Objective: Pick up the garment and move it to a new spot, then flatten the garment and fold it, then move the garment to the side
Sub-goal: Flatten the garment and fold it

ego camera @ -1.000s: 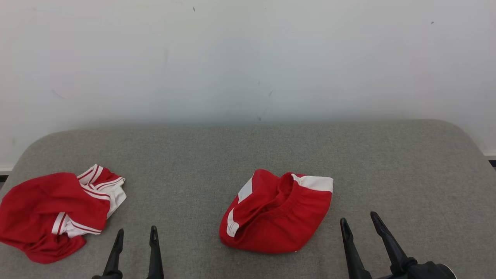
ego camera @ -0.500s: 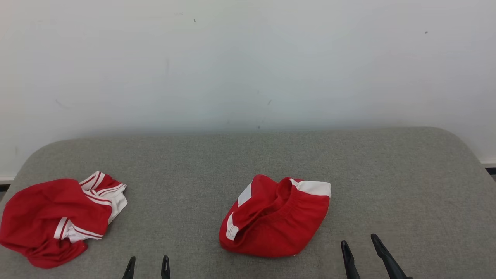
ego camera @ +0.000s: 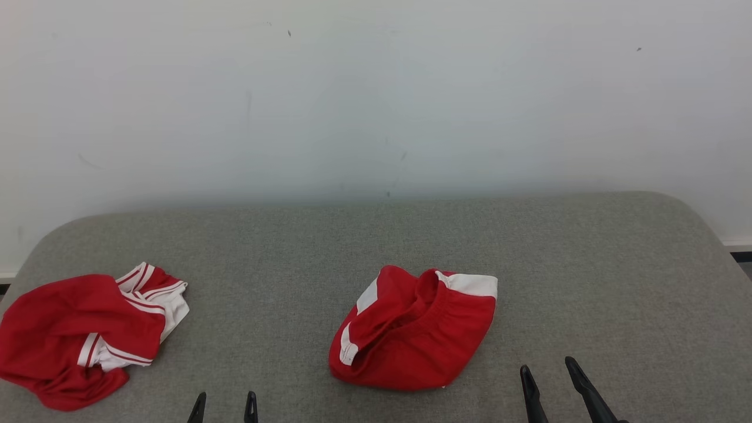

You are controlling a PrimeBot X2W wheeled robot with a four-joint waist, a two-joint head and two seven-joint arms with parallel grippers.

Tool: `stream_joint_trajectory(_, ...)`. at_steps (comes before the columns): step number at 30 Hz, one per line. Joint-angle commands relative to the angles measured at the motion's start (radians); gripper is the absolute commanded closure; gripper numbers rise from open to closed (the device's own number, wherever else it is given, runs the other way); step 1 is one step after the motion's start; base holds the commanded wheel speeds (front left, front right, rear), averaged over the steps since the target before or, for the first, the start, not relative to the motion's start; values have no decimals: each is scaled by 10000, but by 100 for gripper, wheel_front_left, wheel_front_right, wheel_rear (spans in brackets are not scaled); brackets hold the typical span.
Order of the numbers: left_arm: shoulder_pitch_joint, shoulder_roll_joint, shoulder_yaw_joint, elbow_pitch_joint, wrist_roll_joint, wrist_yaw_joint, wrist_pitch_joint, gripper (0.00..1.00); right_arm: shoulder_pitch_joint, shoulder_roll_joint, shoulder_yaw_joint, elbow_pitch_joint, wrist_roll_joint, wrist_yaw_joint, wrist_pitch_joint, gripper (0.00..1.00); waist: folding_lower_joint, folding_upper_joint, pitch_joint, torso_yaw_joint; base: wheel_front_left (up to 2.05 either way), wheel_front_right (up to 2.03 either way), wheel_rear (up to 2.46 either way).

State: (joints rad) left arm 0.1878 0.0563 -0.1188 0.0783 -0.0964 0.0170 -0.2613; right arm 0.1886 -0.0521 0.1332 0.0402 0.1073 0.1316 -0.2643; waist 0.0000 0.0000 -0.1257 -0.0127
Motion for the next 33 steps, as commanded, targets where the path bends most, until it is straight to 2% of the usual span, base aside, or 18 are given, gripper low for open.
stream_joint_trajectory(1,-18,-24,26,26,101,-42,-31,0,-10,17,-6,14,45,-18,-21,0,0,0,2,8,0,0,0)
stream_joint_trajectory(25,38,-65,-25,92,285,-47,-31,0,30,24,8,58,160,-18,-21,0,0,0,-42,70,0,0,0)
stream_joint_trajectory(33,-432,-62,-364,348,233,-354,-31,0,40,25,107,62,8,-18,-23,0,0,0,23,-17,0,0,0)
